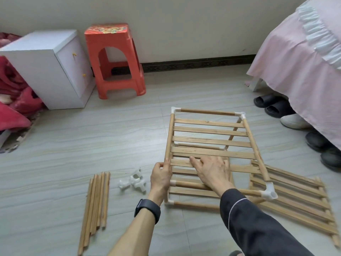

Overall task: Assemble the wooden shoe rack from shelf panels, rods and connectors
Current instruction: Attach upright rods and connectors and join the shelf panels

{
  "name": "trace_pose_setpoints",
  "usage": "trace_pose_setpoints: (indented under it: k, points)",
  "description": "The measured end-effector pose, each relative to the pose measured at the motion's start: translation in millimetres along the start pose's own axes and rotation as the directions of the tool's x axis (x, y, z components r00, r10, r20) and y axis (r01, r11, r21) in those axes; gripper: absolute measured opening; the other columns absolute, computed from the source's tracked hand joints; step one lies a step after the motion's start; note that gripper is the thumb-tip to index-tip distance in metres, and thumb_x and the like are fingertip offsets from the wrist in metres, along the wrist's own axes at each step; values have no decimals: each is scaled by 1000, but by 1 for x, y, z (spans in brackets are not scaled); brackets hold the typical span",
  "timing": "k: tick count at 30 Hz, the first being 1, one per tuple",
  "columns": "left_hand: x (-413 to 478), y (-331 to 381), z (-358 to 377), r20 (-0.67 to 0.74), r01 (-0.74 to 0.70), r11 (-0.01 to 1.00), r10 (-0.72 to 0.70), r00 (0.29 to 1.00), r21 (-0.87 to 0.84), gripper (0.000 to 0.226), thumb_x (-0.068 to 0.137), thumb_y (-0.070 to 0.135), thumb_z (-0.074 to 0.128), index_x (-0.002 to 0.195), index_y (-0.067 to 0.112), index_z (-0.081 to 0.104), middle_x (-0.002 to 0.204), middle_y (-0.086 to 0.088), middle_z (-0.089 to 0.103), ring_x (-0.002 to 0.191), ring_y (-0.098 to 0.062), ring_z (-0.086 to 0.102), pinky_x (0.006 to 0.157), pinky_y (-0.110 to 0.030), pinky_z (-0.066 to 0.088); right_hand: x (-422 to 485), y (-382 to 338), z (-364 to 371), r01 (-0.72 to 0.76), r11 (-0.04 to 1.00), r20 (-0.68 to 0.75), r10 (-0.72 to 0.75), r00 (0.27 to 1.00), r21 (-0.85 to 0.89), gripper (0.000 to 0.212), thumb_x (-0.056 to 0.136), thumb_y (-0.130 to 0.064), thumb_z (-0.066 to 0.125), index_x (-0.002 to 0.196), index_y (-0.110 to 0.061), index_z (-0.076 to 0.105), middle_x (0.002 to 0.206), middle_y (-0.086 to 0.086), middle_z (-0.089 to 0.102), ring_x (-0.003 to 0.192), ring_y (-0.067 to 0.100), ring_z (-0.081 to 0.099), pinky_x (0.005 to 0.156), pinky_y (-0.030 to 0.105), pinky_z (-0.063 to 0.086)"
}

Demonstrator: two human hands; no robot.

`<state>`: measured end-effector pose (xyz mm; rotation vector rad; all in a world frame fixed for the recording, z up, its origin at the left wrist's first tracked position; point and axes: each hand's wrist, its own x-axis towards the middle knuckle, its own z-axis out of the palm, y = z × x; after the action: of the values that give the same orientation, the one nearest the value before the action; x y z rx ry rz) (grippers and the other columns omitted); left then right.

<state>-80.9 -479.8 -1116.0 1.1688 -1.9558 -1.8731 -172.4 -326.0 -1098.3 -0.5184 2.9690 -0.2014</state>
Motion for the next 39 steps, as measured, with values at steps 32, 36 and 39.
trace_pose_setpoints:
  k: [32,36,39]
  points:
    - [14,26,18,617,-585,-238,481,623,775,35,61,26,67,95,19,64,78,1,64,77,-25,62,70,-39,41,-10,27,-2,321,942,-6,-323,946,-101,69,72,-43,61,137,-24,46,128,2,58,114,27,51,103,41,39]
    - [27,30,14,621,-578,-264,507,598,772,41,61,22,70,102,17,66,83,0,67,79,-26,63,73,-40,44,4,42,-19,417,909,95,-413,906,-22,86,78,-78,53,144,-25,42,136,1,50,123,25,47,107,42,39]
    - [31,37,14,610,-548,-273,430,666,791,45,77,17,55,122,23,56,105,2,66,100,-23,62,93,-43,38,9,74,-47,465,885,15,-465,885,-21,80,85,-82,38,139,-25,51,132,0,54,118,21,52,101,41,47]
